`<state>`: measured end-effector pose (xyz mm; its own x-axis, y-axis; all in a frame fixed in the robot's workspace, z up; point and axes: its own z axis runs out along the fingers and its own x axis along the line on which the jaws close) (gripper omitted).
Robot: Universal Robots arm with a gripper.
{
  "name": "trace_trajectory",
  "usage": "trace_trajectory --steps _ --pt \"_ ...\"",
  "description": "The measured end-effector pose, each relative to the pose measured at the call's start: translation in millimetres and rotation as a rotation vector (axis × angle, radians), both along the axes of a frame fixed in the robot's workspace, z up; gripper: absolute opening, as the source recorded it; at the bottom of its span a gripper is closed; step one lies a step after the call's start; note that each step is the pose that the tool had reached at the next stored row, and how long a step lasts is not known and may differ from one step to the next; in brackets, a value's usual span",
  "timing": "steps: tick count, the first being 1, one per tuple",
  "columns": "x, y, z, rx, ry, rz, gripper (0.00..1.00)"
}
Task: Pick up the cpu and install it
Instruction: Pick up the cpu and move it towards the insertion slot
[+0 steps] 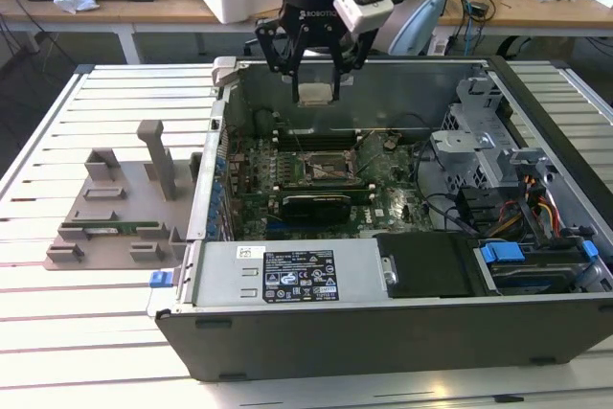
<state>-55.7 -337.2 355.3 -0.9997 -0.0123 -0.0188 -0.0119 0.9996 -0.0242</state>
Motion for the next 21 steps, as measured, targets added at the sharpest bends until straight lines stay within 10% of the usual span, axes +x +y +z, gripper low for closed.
trace_trajectory --steps 21 --pt "18.7 6.2 -41.5 0.0 0.0038 0.0 0.55"
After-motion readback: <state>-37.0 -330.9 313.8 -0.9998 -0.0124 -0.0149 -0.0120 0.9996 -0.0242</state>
